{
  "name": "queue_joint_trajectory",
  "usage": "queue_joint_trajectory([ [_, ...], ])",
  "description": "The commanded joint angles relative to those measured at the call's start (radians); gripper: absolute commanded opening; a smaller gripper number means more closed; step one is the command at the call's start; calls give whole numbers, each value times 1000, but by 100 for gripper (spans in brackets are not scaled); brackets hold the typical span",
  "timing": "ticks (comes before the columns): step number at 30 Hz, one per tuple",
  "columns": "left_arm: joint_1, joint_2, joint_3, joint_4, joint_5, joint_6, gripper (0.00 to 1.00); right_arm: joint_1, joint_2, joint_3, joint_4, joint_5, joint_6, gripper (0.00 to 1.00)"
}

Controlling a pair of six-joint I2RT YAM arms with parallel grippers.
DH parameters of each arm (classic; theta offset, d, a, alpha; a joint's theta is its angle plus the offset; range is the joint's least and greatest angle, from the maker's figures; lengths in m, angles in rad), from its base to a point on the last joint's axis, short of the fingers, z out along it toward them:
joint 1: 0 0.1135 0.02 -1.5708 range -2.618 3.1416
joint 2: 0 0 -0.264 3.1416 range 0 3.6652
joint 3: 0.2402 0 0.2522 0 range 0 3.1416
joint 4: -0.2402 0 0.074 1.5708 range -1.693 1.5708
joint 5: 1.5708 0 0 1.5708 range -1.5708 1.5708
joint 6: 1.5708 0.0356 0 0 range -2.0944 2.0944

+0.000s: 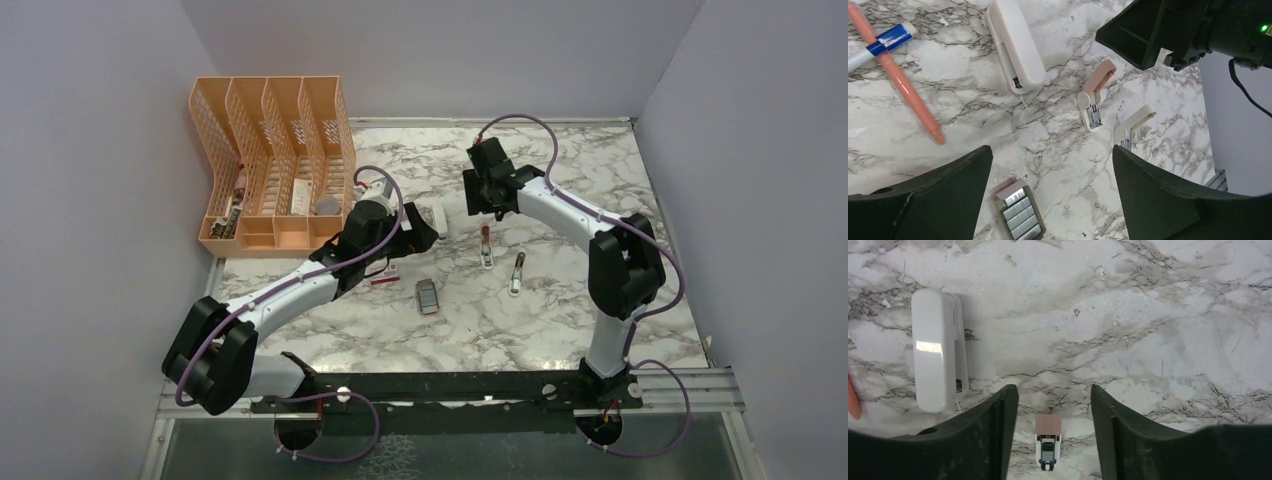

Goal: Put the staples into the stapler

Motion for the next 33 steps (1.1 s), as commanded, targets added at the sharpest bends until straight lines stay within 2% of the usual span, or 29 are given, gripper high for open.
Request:
queue_joint_trajectory([
  [1, 0, 45, -1, 64, 115, -10, 86, 10, 33, 13, -42, -54, -37, 56],
  [5, -2, 74, -6, 87, 138, -23, 80, 9, 56, 9, -60, -67, -33, 50],
  [13, -11, 141, 7, 126, 182, -39, 72, 9, 47, -23, -82, -77, -30, 48],
  [18, -31, 200, 27, 153, 173, -46, 63, 9, 45, -37, -104, -109, -19, 34],
  [23, -49, 280, 77, 153, 164, -38, 59, 9, 26, -50, -106, -119, 7, 31],
  [26, -70, 319, 108, 156, 168, -36, 57, 9, 6, -60, -94, -126, 21, 25],
  [33, -136, 436, 171, 204, 147, -66, 46, 9, -38, -88, -38, -151, 70, 22],
])
